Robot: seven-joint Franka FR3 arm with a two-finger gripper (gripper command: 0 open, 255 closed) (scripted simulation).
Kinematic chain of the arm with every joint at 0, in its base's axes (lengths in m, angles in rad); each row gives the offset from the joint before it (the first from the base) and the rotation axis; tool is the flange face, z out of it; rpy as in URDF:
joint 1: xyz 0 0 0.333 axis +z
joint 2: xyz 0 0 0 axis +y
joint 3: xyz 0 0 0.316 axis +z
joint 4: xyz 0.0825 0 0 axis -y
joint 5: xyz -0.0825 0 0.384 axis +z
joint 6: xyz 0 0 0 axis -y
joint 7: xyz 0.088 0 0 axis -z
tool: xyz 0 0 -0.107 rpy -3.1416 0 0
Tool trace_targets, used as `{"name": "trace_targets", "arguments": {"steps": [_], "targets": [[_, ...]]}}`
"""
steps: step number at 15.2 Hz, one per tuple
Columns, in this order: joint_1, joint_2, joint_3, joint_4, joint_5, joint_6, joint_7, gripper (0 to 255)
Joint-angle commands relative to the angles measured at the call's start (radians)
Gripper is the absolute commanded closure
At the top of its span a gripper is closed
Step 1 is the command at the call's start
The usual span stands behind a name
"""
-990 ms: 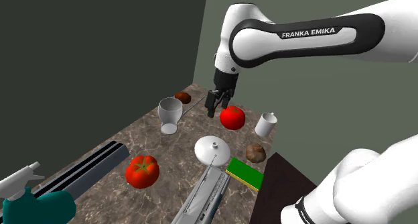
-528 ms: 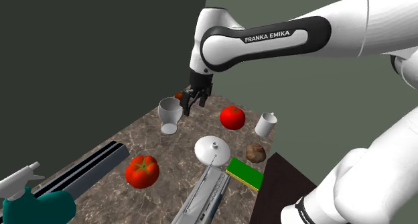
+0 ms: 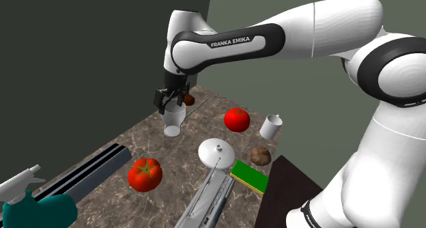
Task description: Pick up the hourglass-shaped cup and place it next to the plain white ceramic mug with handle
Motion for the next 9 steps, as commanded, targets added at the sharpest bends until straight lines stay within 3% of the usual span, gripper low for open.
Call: {"name": "trace_targets", "arguments": {"steps": [1, 9], "targets": [[0.011, 0.039, 0.001, 0.040, -0.013, 0.008, 0.012, 0], [0.019, 0.081, -0.002, -0.005, -0.024, 0.094, 0.019, 0]]}}
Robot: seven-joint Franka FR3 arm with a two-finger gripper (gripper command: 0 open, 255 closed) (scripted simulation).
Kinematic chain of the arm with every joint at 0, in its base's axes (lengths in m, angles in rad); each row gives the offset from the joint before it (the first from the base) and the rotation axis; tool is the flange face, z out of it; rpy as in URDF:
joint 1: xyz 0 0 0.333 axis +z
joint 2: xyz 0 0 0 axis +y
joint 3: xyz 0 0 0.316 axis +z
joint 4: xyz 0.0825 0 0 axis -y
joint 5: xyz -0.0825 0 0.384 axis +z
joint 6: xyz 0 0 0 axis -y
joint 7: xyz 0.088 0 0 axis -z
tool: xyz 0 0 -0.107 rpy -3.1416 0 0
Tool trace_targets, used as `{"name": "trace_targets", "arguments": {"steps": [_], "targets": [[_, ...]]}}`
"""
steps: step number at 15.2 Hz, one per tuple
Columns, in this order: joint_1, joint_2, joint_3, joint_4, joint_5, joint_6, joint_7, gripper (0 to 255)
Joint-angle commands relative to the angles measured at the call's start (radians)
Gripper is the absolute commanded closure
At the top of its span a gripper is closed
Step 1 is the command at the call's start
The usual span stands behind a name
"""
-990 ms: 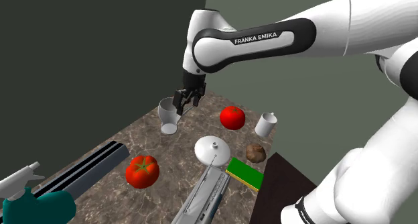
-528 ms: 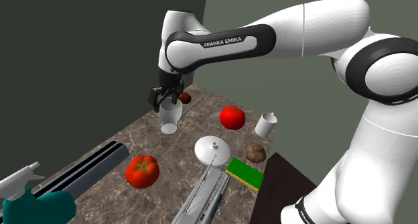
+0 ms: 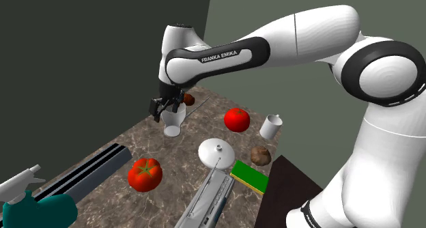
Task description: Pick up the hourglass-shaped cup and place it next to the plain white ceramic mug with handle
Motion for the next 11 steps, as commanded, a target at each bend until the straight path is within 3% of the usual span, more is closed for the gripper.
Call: {"name": "trace_targets", "arguments": {"steps": [1, 7, 8, 11], "targets": [[0.001, 0.005, 0.000, -0.002, -0.001, 0.007, 0.001, 0], [0.001, 0.004, 0.000, -0.002, -0.001, 0.007, 0.001, 0], [0.001, 0.004, 0.000, -0.002, -0.001, 0.007, 0.001, 255], [0.001, 0.004, 0.000, -0.002, -0.001, 0.007, 0.001, 255]]}}
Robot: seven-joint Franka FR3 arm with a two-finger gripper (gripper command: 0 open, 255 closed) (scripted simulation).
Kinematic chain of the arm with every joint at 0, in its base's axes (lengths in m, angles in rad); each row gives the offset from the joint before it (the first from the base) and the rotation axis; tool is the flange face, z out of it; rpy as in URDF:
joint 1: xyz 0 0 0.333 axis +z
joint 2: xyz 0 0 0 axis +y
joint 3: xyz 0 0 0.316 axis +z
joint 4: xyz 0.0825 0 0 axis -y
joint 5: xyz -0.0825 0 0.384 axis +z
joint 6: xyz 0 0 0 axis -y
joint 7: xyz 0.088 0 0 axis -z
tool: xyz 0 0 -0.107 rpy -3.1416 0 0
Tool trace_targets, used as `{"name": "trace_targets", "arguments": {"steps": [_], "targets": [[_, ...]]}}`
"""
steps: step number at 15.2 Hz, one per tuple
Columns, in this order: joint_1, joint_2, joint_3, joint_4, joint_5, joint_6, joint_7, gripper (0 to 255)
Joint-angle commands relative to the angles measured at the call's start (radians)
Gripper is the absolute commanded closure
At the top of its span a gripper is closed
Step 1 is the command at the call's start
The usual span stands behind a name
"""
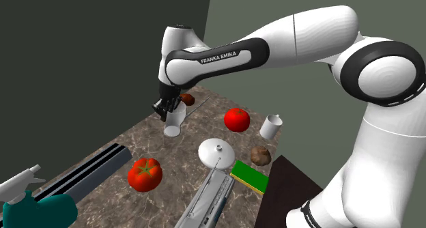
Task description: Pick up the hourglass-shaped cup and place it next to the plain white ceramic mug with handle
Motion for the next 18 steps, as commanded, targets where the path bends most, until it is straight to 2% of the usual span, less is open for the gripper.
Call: {"name": "trace_targets", "arguments": {"steps": [1, 6, 18], "targets": [[0.000, 0.001, 0.000, 0.000, 0.000, 0.000, 0.000, 255], [0.000, 0.001, 0.000, 0.000, 0.000, 0.000, 0.000, 255], [-0.004, -0.053, 0.006, 0.089, 0.013, -0.142, 0.000, 255]]}}
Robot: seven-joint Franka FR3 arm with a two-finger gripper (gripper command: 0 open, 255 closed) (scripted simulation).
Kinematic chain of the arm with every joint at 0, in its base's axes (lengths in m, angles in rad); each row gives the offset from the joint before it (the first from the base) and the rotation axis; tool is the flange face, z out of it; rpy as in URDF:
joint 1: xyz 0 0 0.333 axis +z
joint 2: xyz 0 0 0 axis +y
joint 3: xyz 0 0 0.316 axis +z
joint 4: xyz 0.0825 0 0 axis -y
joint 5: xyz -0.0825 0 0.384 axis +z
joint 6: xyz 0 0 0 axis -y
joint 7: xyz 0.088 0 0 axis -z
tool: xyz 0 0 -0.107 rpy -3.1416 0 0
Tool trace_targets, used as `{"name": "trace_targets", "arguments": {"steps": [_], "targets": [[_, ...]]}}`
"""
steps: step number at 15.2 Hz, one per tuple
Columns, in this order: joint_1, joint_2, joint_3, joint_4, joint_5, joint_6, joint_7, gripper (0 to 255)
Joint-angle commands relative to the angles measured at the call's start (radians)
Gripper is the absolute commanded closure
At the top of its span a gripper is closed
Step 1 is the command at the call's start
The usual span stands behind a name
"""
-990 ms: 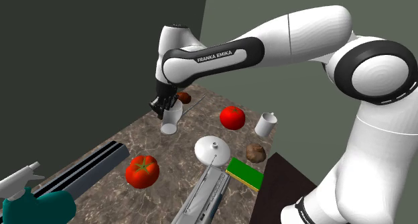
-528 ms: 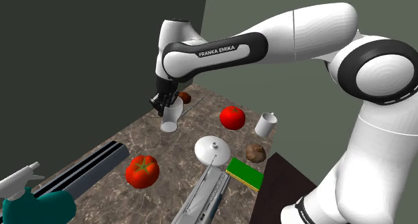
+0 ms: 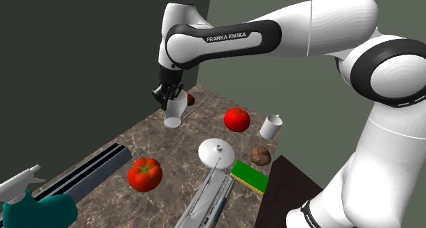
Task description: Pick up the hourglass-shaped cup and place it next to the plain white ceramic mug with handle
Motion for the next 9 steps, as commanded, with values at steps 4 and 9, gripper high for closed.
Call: {"name": "trace_targets", "arguments": {"steps": [4, 9], "targets": [[-0.001, -0.018, 0.002, 0.043, 0.004, -0.060, 0.001, 255], [-0.001, -0.028, 0.003, 0.097, 0.006, -0.124, 0.003, 255]]}}
